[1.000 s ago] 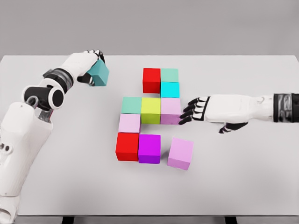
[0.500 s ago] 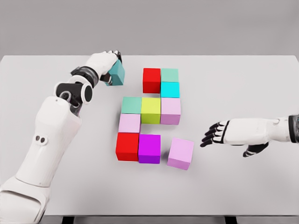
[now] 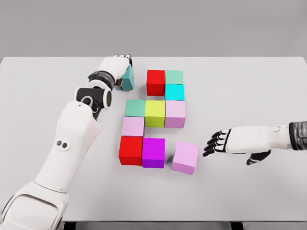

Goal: Assemble the squares on the desktop into the number 2

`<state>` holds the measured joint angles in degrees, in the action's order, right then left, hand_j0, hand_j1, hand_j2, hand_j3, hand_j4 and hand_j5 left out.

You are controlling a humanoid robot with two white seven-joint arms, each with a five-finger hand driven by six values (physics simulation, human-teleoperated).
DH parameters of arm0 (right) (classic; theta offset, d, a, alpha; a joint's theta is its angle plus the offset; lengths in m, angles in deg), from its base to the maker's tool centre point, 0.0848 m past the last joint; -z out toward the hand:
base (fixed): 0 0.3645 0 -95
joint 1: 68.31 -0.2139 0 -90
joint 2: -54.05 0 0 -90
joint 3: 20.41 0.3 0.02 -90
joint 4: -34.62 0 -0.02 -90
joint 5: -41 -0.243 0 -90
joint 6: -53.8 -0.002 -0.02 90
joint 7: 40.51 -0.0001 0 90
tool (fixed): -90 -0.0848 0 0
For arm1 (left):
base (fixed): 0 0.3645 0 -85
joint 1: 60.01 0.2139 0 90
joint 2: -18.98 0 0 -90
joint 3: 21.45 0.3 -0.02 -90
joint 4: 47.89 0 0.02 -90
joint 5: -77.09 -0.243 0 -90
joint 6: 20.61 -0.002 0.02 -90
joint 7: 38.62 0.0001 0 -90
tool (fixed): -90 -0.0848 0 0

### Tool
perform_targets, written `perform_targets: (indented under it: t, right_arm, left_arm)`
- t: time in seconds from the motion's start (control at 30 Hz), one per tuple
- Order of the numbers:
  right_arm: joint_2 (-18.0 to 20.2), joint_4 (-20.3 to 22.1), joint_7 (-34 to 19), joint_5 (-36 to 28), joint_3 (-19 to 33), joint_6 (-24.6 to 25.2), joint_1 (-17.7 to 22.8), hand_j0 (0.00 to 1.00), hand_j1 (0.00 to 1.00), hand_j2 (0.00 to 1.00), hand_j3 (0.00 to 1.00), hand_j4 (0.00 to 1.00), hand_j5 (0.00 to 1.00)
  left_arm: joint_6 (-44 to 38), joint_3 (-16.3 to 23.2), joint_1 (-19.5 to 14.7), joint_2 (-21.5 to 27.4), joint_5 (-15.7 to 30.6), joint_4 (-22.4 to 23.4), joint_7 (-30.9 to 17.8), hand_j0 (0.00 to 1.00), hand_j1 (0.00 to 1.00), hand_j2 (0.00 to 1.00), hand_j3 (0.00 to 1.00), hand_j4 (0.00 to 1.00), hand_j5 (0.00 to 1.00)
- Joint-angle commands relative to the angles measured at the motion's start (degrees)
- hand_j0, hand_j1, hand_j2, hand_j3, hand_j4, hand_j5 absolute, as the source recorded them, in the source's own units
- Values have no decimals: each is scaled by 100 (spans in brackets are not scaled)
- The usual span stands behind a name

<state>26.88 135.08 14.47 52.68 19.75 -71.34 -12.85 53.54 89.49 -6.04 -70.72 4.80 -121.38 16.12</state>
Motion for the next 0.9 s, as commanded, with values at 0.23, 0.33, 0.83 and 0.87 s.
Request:
perform_targets:
  t: [0.23, 0.33, 0.83, 0.87]
  right_arm:
    - [-236, 0, 2, 1, 1, 13, -9, 100, 100, 100, 100, 100, 100]
    - [-395, 0, 2, 1, 1, 13, -26, 100, 100, 100, 100, 100, 100]
    - [-606, -316, 2, 1, 80, 13, -70, 100, 100, 100, 100, 100, 100]
    - [-615, -395, 2, 1, 89, 13, -79, 100, 100, 100, 100, 100, 100]
  left_arm:
    - [-112, 7, -44, -30, -189, 107, 27, 15, 15, 15, 15, 15, 15]
    - [-112, 7, -35, -30, -233, 107, 27, 15, 15, 15, 15, 15, 15]
    - [-103, 183, -26, -30, -233, 98, 27, 15, 15, 15, 15, 15, 15]
    - [-103, 209, -26, -30, -233, 98, 27, 15, 15, 15, 15, 15, 15]
